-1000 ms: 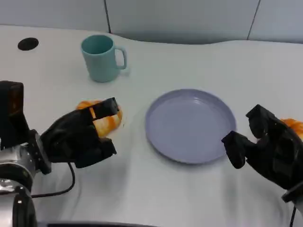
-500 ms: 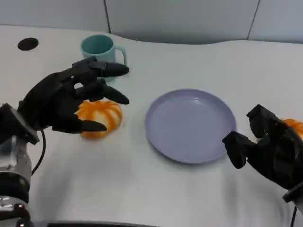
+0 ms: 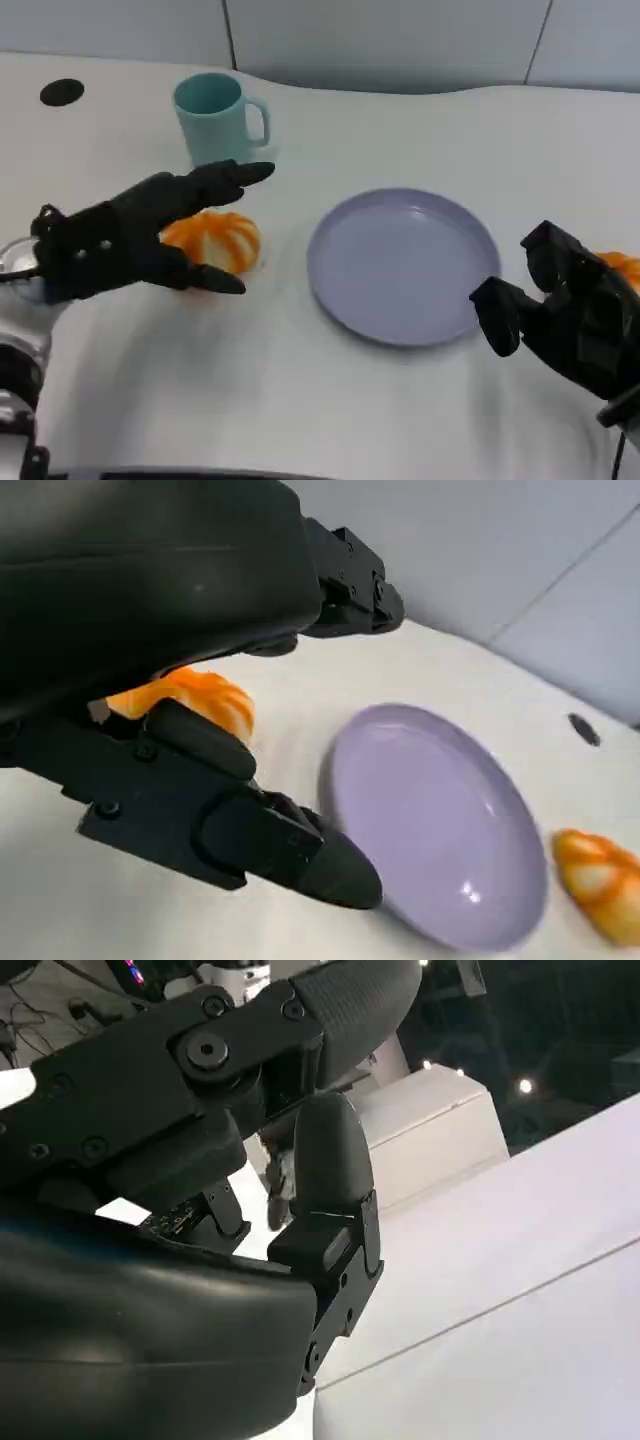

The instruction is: Grasp the bread from the table and place it into the plate.

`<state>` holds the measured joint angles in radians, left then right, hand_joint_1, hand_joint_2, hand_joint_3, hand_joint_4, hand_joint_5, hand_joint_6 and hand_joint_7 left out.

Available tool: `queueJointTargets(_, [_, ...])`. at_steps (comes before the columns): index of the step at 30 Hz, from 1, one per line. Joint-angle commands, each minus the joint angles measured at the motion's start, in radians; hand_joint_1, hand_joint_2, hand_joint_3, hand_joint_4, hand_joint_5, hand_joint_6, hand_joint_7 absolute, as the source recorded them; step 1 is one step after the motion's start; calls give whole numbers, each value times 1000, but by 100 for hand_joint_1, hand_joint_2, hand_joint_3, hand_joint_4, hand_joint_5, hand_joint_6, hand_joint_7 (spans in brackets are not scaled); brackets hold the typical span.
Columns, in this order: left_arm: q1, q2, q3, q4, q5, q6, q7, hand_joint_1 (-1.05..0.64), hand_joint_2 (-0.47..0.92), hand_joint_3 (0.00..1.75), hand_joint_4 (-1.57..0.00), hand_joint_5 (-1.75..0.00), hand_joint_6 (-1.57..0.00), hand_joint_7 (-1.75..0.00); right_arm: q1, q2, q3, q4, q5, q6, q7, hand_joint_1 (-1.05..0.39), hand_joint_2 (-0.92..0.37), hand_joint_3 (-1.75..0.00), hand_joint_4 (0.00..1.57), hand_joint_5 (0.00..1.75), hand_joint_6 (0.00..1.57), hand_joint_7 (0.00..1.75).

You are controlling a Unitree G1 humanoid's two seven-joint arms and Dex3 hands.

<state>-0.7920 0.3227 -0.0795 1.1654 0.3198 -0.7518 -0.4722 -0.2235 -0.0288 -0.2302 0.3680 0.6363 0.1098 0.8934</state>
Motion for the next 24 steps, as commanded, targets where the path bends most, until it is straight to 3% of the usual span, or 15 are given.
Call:
queueJointTargets(1, [-124, -6, -252, 110, 314, 237, 382, -98, 88, 1, -4, -13, -28, -1, 1, -13, -8, -7, 6, 0, 1, -44, -83, 0, 87, 175, 68, 174])
queueJointTargets(8, [-174, -34, -393, 177, 438, 385, 530, -97, 91, 2, -10, -12, -27, 0, 1, -16, -8, -7, 7, -2, 9, -44, -84, 0, 87, 175, 68, 173])
queueJointTargets(13, [-193, -53, -440, 195, 466, 454, 548, -99, 92, 3, -11, -12, -27, 0, 0, -14, -10, -4, 10, -4, 16, -44, -84, 0, 87, 175, 67, 173])
queueJointTargets(15, [-205, -71, -463, 205, 483, 502, 538, -86, 89, 1, -18, -12, -31, -2, 0, -13, -11, -6, 13, 2, 15, -44, -84, 0, 87, 175, 67, 172])
queueJointTargets(17, [-211, -82, -484, 209, 496, 535, 549, -72, 87, 0, -27, -10, -40, -2, 0, -13, -11, -7, 15, 6, 15, -44, -83, 0, 88, 175, 68, 172])
queueJointTargets(18, [-212, -85, -490, 209, 500, 545, 559, -61, 85, 0, -47, -9, -57, -4, -1, -13, -11, -6, 16, 6, 17, -44, -84, 0, 87, 175, 68, 171])
queueJointTargets(19, [-211, -89, -497, 210, 506, 557, 583, -57, 84, 0, -55, -7, -64, -3, -2, -12, -10, -5, 15, 2, 18, -44, -84, 0, 87, 175, 68, 171])
queueJointTargets(21, [-212, -100, -507, 213, 511, 581, 607, -47, 82, 1, -94, -12, -95, -8, -2, -11, -9, -5, 10, -7, 17, -44, -84, 0, 87, 175, 69, 171])
queueJointTargets(23, [-211, -107, -514, 216, 511, 589, 618, -43, 83, 1, -108, -17, -106, -10, 0, -9, -9, -10, 12, -4, 14, -44, -84, 0, 87, 175, 69, 171])
queueJointTargets(24, [-211, -109, -516, 216, 510, 590, 621, -41, 83, 0, -106, -32, -111, -7, 0, -9, -10, -11, 13, -2, 13, -44, -84, 0, 87, 175, 68, 171])
